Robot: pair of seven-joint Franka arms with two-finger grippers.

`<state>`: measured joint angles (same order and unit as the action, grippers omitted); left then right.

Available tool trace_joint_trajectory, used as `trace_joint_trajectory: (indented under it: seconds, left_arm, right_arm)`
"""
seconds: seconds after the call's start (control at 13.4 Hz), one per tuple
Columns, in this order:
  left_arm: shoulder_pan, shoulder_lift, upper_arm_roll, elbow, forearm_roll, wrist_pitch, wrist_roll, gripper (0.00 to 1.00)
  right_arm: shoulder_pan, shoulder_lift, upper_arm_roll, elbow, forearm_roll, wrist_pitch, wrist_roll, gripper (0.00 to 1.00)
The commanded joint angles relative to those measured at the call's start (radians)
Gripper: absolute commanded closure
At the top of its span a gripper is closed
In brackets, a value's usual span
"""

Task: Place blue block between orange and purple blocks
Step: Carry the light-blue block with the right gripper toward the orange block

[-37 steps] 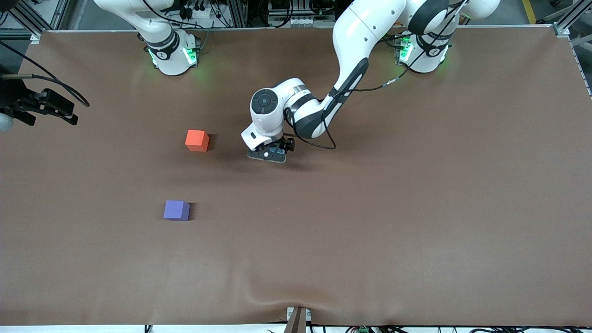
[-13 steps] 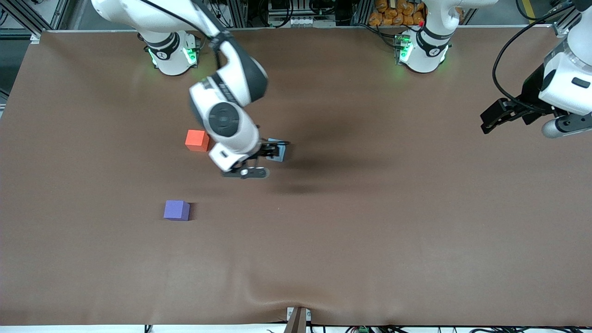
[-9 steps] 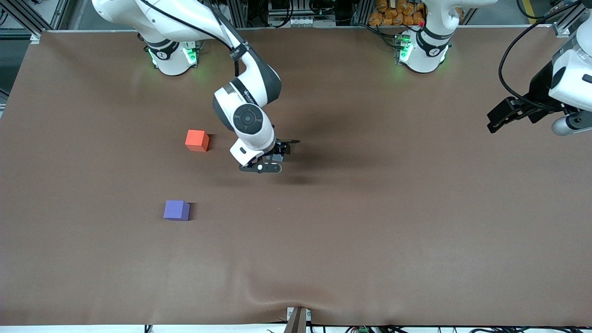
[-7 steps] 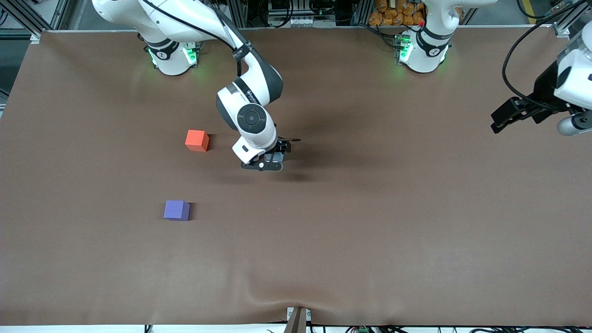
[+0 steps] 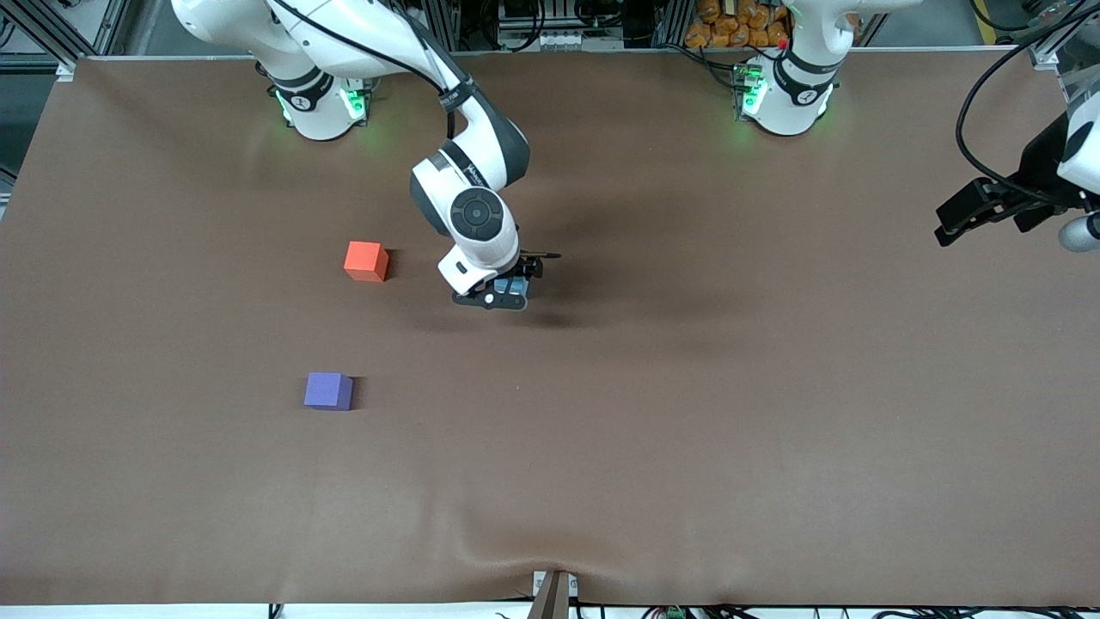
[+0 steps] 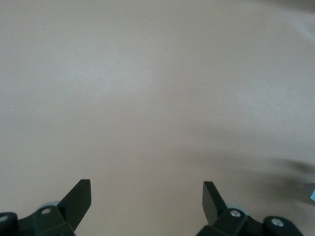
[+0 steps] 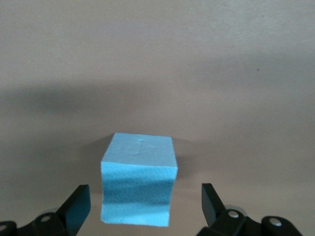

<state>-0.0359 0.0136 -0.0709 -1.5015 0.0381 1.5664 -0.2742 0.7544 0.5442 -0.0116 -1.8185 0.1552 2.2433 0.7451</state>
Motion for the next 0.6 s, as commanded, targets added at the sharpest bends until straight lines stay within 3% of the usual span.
trace_joint_trajectory:
  seconds: [0.0,0.07,0.15,0.3,0.52]
  left_arm:
    - [0.005,-0.027,-0.007,-0.022,-0.001,-0.009,0.012,0.00]
    - [0.002,-0.026,-0.007,-0.020,-0.001,-0.009,0.012,0.00]
    - [-0.001,-0.024,-0.007,-0.022,-0.003,-0.009,0.013,0.00]
    - [-0.001,-0.023,-0.007,-0.023,-0.003,-0.009,0.013,0.00]
    - [0.001,-0.029,-0.007,-0.023,-0.003,-0.020,0.033,0.00]
  right_arm:
    - [0.029,0.023,-0.010,-0.010,0.006,0.059,0.051,0.00]
    - [0.031,0.032,-0.010,-0.010,0.006,0.064,0.051,0.00]
    - [0.031,0.034,-0.010,-0.012,0.006,0.062,0.051,0.23]
    - [0.026,0.026,-0.010,-0.016,0.006,0.052,0.053,1.00]
    - [-0.050,-0.039,-0.024,0.034,0.003,-0.148,0.011,1.00]
